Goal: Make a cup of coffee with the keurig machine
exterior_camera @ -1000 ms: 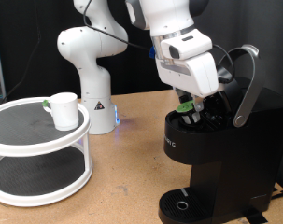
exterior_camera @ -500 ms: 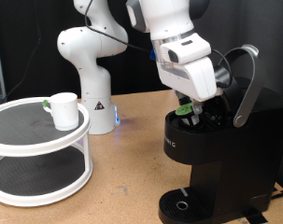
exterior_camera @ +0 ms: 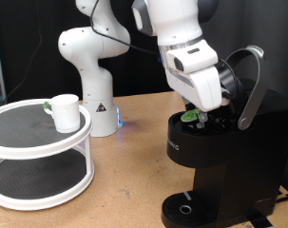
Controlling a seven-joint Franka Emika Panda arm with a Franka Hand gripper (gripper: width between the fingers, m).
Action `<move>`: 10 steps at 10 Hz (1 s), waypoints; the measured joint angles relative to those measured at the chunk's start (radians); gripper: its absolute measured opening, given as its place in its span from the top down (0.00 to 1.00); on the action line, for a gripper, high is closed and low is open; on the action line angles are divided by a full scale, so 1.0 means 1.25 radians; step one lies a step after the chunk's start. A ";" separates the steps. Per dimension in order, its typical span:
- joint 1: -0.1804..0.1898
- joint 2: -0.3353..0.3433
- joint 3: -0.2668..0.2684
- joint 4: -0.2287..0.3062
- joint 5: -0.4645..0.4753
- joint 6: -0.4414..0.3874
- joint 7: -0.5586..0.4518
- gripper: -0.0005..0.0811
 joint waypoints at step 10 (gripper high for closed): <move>0.001 0.038 0.004 0.029 0.016 -0.012 -0.008 0.00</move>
